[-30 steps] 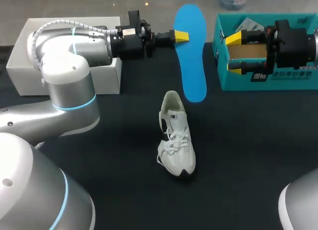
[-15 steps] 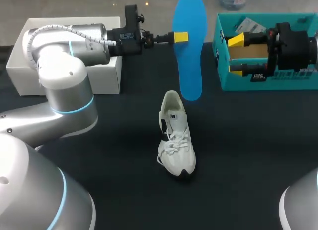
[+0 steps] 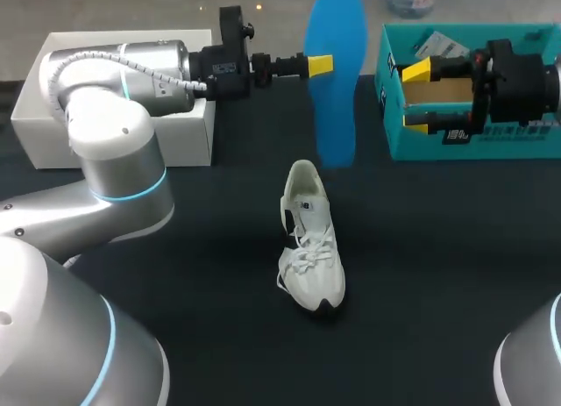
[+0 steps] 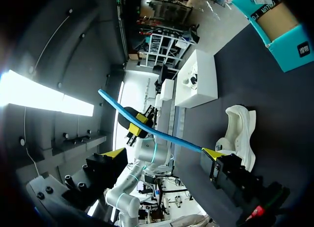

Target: Take the shoe out of the shoebox, open the shoe tongue, remove and reinsert the insole, then place the shoe into the shoebox

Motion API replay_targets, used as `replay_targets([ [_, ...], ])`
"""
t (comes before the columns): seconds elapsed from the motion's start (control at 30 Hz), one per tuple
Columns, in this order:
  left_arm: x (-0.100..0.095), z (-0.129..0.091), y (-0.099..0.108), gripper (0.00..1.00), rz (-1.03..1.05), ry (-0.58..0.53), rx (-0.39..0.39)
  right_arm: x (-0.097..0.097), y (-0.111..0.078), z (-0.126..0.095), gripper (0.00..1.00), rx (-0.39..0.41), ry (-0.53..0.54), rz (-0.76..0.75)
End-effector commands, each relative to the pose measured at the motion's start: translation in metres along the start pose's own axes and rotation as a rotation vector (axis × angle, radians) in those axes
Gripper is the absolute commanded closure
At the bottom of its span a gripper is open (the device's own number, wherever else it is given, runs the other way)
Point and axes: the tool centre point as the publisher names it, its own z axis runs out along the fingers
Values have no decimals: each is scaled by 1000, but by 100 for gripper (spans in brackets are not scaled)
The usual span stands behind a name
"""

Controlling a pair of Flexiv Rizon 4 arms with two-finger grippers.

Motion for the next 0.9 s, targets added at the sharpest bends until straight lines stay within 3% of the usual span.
replay_targets([
  [0.03,-5,0,4,100,859,135,95,0,1,2,0,1,-2,1],
  [0.07,-5,0,3,100,944,166,116,0,1,2,0,1,-2,1],
  [0.3,-7,-5,2,100,1313,215,14,0,1,2,0,1,-2,1],
  [0.9,-7,-5,2,100,1313,215,14,0,1,2,0,1,-2,1],
])
